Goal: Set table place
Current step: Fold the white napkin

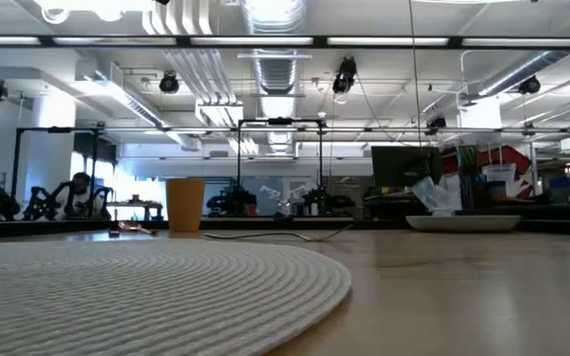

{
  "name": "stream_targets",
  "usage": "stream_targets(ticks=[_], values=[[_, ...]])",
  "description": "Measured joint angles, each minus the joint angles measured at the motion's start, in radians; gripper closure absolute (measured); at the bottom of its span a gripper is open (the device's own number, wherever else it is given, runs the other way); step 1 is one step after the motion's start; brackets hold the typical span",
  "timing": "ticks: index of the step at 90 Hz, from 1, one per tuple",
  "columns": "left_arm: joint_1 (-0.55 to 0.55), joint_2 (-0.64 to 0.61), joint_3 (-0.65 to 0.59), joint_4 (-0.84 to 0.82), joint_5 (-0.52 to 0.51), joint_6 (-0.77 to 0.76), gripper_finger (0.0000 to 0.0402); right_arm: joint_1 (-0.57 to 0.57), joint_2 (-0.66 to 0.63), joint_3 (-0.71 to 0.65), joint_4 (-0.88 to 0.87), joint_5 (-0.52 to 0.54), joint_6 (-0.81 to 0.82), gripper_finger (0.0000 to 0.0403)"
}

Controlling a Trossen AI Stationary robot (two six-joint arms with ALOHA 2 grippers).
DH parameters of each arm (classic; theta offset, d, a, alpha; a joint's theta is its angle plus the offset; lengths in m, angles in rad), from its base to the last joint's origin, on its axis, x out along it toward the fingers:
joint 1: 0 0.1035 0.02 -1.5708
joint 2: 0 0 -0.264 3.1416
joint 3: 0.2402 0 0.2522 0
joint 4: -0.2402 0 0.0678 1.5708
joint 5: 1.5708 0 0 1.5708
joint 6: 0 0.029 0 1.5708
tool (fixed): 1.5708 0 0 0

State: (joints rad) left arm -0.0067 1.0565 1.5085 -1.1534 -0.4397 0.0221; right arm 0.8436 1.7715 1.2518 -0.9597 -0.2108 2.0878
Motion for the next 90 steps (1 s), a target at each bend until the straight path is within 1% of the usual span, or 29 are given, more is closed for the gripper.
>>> stream_targets(ticks=[14, 26, 35, 42, 48, 68, 72, 81, 90], values=[[0.000, 0.000, 0.000, 0.000, -0.027, 0.023, 0.0195, 0.000, 0.037, -0.004, -0.007, -0.010, -0.006, 0.0199], [0.000, 0.001, 0.000, 0.000, -0.035, 0.033, 0.0201, 0.000, 0.080, -0.004, -0.006, -0.057, -0.017, 0.0200], [0.000, 0.001, 0.000, 0.000, -0.041, 0.033, 0.0204, 0.000, 0.096, -0.004, -0.012, -0.073, -0.018, 0.0210], [0.000, 0.001, 0.000, 0.000, -0.050, 0.034, 0.0205, -0.003, 0.096, -0.004, -0.029, -0.077, -0.016, 0.0232], [0.000, 0.000, 0.000, 0.000, -0.051, 0.033, 0.0205, -0.005, 0.091, -0.004, -0.045, -0.077, -0.018, 0.0260], [0.000, 0.000, 0.000, 0.000, -0.061, 0.037, 0.0201, -0.005, 0.082, 0.019, -0.097, -0.077, -0.094, 0.0385], [0.000, 0.000, 0.000, 0.000, -0.061, 0.037, 0.0202, -0.005, 0.082, 0.021, -0.098, -0.077, -0.097, 0.0395], [0.000, -0.001, 0.000, 0.000, -0.063, 0.037, 0.0207, -0.005, 0.082, 0.031, -0.107, -0.077, -0.096, 0.0396], [0.000, -0.003, 0.000, 0.000, -0.063, 0.037, 0.0212, -0.005, 0.076, 0.082, -0.100, -0.051, -0.065, 0.0401]])
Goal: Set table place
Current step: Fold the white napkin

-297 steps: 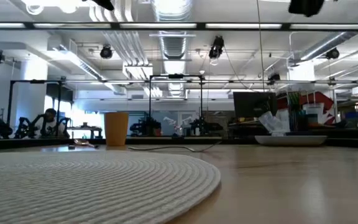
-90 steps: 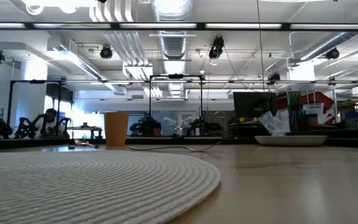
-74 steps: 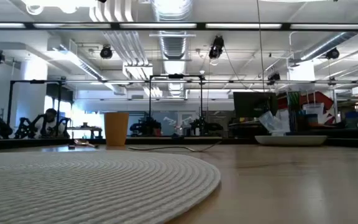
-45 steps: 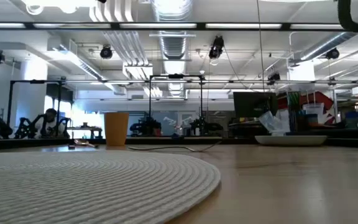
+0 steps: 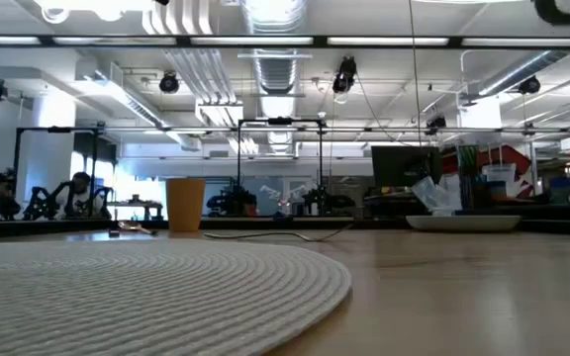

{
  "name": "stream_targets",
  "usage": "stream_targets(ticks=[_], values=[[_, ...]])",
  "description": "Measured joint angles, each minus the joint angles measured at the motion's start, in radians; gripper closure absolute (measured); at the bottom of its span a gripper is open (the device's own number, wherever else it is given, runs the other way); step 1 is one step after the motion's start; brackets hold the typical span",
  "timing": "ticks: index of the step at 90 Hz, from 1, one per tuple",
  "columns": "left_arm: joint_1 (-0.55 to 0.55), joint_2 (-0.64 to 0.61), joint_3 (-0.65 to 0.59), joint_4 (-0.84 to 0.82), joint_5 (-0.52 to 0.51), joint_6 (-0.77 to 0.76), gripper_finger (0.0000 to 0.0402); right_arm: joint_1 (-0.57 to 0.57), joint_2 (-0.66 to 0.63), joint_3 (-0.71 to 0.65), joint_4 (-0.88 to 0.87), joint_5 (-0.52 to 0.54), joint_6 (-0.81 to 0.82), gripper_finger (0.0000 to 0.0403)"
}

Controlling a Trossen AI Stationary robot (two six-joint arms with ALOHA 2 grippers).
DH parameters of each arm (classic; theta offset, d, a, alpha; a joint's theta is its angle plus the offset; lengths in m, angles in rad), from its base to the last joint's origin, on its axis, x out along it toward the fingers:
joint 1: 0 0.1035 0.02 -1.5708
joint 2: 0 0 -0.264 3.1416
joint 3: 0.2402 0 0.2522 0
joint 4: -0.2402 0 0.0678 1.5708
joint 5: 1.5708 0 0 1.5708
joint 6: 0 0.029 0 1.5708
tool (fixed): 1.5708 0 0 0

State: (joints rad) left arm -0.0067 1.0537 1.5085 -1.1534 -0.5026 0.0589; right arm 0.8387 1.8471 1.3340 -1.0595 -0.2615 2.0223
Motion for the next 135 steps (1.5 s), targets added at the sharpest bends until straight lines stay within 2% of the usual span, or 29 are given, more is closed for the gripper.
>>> stream_targets(ticks=[9, 18, 42, 54, 65, 82, 93, 102, 118, 135], values=[[0.000, -0.002, 0.000, 0.000, 0.000, 0.000, 0.0215, 0.005, -0.013, 0.080, -0.008, 0.079, -0.003, 0.0387], [0.000, -0.003, 0.000, 0.000, -0.006, 0.000, 0.0217, 0.012, -0.013, 0.125, -0.013, 0.160, 0.005, 0.0353], [0.000, -0.003, 0.000, 0.000, -0.013, 0.010, 0.0212, 0.010, -0.012, 0.119, -0.018, 0.186, 0.008, 0.0204], [0.000, -0.003, 0.000, 0.000, -0.014, 0.012, 0.0217, 0.000, 0.020, 0.115, -0.180, 0.139, 0.008, 0.0162], [0.000, -0.003, 0.000, 0.000, -0.015, 0.029, 0.0223, -0.016, 0.038, 0.112, -0.213, 0.090, -0.041, 0.0161], [0.000, -0.005, 0.000, 0.000, -0.016, 0.038, 0.0228, -0.025, 0.037, 0.139, -0.128, 0.135, -0.020, 0.0188], [0.000, -0.010, 0.000, 0.000, -0.036, 0.038, 0.0226, -0.027, 0.058, 0.134, -0.176, 0.138, -0.006, 0.0202], [0.000, -0.014, 0.000, 0.000, -0.040, 0.042, 0.0223, -0.040, 0.097, 0.133, -0.205, 0.123, -0.064, 0.0207], [0.000, -0.027, 0.000, -0.013, -0.040, 0.041, 0.0222, -0.068, 0.181, 0.134, -0.147, 0.072, -0.209, 0.0206], [0.000, -0.042, 0.000, -0.037, -0.040, 0.036, 0.0234, -0.087, 0.211, 0.133, -0.203, 0.046, -0.261, 0.0207]])
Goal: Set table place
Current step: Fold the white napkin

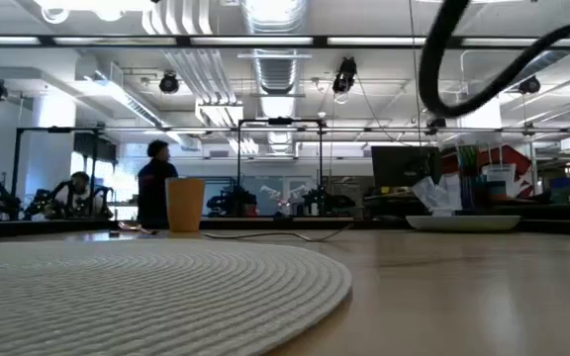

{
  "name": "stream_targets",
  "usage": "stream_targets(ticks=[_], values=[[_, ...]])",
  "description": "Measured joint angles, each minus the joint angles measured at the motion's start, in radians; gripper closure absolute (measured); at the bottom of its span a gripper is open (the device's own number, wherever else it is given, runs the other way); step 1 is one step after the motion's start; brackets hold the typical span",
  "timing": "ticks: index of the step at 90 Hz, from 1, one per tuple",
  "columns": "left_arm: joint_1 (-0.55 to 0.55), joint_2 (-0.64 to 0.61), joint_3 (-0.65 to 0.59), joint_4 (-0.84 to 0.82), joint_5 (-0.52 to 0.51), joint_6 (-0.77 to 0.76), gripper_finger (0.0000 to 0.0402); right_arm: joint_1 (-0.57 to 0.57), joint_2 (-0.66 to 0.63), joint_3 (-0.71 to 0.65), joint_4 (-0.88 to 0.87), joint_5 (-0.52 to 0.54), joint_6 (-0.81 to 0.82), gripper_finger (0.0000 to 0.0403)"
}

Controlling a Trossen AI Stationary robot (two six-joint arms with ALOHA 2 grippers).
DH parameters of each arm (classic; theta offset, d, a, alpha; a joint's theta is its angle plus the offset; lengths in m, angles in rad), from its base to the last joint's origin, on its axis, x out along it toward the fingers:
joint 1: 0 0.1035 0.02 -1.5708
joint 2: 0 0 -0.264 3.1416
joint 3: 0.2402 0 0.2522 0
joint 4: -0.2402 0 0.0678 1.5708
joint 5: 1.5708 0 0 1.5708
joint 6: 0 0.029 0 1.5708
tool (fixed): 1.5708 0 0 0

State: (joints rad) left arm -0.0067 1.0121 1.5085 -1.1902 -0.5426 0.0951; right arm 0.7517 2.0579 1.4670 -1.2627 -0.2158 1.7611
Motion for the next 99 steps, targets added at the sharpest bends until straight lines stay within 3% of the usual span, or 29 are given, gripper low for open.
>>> stream_targets(ticks=[29, 99], values=[[0.000, -0.013, 0.000, 0.000, 0.000, -0.003, 0.0246, 0.010, -0.108, 0.001, -0.086, 0.024, 0.020, 0.0226], [0.000, -0.009, 0.000, -0.001, -0.002, -0.003, 0.0253, -0.026, -0.006, -0.062, -0.063, 0.059, -0.199, 0.0224]])
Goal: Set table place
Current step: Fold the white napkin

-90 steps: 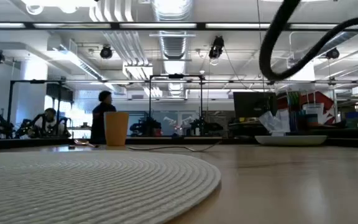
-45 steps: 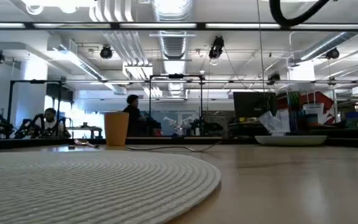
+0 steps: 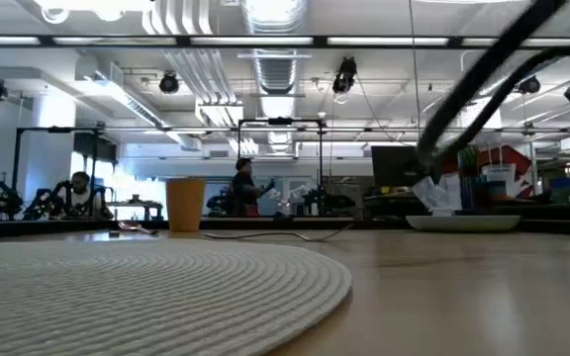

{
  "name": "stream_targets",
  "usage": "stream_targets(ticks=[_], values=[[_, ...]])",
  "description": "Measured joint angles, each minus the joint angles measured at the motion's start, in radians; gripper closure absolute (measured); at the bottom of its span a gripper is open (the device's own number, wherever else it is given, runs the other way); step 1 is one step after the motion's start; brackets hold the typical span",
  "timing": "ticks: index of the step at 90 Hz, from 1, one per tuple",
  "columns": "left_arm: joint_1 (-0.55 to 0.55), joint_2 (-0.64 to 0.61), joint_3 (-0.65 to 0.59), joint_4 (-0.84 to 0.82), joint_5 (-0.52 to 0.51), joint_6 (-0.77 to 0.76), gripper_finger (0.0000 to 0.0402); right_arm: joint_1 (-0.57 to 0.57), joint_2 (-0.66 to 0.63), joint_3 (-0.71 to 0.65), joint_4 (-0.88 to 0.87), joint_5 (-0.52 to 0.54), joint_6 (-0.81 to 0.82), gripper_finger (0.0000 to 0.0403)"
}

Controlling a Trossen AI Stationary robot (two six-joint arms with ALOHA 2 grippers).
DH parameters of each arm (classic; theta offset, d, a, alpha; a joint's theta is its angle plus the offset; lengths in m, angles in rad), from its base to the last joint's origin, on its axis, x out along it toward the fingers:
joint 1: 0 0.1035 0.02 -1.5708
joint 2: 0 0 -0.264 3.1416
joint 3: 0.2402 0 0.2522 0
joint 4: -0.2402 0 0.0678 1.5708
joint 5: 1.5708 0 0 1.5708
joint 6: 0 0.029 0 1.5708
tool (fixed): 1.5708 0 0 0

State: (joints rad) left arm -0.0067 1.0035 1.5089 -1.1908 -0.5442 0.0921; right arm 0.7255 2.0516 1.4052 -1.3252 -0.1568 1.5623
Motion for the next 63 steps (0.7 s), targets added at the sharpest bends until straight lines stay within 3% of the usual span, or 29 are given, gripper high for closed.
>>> stream_targets(ticks=[34, 48, 63], values=[[0.000, 0.004, 0.000, 0.000, 0.000, -0.005, 0.0244, -0.016, -0.018, -0.016, -0.120, -0.023, -0.113, 0.0252], [0.000, 0.003, 0.000, 0.000, 0.000, -0.015, 0.0250, -0.013, -0.037, -0.015, -0.143, -0.025, -0.089, 0.0270], [0.000, 0.004, 0.000, 0.000, 0.000, -0.015, 0.0256, -0.012, -0.107, 0.018, -0.213, 0.126, 0.080, 0.0286]])
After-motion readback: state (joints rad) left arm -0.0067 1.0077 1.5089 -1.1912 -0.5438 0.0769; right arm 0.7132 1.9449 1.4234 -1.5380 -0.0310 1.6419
